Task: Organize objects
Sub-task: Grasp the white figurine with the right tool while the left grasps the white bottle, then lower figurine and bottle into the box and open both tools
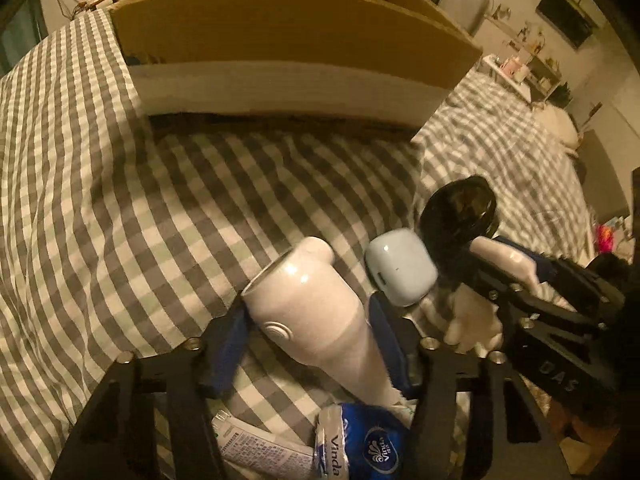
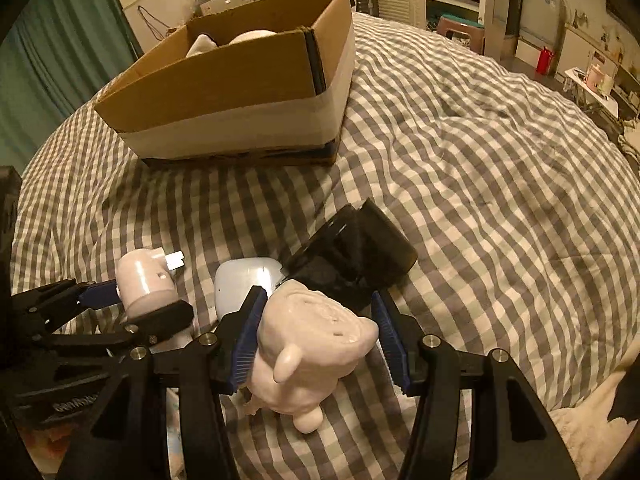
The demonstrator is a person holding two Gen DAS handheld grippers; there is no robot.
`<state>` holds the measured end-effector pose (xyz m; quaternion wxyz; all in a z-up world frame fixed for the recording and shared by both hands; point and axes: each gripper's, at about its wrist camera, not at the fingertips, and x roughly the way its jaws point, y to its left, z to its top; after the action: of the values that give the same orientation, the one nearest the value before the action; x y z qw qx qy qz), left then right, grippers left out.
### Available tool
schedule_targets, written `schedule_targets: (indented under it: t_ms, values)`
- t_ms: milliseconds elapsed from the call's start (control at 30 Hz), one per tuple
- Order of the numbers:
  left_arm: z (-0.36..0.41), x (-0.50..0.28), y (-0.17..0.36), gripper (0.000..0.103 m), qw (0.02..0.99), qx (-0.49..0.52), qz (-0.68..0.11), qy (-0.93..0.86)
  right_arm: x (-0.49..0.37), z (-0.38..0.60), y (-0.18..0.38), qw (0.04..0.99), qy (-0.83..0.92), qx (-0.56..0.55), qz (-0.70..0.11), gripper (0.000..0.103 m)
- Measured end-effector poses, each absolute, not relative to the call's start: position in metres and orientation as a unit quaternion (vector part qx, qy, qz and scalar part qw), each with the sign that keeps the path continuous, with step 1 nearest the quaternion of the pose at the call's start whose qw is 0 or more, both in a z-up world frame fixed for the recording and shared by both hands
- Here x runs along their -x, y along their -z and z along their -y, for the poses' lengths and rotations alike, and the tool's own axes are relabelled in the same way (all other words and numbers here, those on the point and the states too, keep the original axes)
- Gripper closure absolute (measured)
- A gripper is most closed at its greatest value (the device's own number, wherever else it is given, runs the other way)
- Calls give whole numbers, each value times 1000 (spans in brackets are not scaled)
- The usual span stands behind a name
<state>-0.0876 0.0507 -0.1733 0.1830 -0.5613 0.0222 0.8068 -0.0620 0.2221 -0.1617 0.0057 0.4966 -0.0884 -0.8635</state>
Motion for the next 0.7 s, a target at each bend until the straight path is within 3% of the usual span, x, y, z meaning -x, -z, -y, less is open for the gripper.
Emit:
schedule_targets:
  t_ms: [467, 700]
  values:
    - [-41, 89, 119, 49, 180, 501, 12, -847, 55, -211, 128, 13, 892, -448, 63, 49]
    - [-37, 97, 96, 49, 133, 461, -2, -878, 56, -208, 106, 16, 903, -425, 54, 49]
